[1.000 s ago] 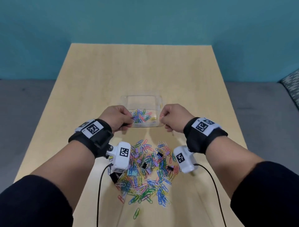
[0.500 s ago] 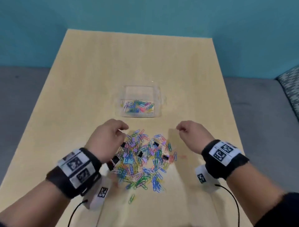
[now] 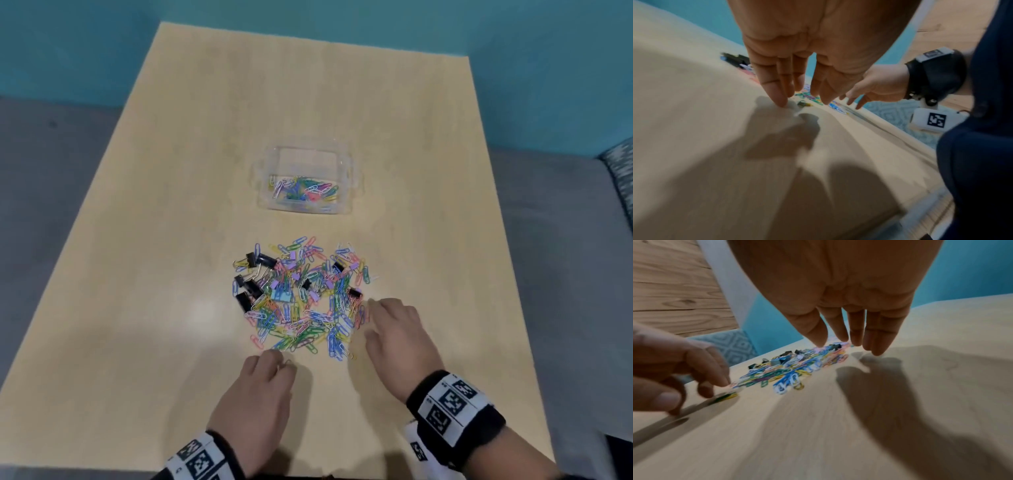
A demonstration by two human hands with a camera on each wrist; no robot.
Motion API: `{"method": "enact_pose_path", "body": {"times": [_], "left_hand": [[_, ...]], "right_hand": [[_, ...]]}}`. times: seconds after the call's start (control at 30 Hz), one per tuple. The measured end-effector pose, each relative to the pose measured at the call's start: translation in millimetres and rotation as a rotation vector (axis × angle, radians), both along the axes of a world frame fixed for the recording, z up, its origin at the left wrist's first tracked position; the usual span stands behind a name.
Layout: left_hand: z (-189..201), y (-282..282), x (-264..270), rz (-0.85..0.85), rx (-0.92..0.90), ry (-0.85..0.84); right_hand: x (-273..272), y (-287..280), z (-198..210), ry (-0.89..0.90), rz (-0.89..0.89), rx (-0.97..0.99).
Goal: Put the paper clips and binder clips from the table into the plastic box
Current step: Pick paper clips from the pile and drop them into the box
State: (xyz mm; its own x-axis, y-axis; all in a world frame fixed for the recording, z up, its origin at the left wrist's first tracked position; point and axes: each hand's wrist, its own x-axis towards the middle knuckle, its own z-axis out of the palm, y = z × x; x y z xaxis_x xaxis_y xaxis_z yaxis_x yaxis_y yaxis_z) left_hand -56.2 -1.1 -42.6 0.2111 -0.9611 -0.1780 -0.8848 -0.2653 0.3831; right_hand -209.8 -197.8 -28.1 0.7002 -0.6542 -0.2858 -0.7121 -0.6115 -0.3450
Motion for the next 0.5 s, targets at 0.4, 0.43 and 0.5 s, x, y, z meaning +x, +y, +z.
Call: {"method": "enact_pose_path", "body": {"times": [0.4, 0.43, 0.5], "left_hand": [[-5, -68, 5, 0.148, 0.150, -0.007], [-5, -72, 6, 0.151, 0.153, -0.010], [-4, -77, 10, 0.151, 0.126, -0.005]], "right_hand": [[50, 45, -5, 0.052, -0.033, 0.064], [53, 45, -5, 0.051, -0.012, 0.065], [58, 44, -7, 0.050, 0.024, 0.063]]}}
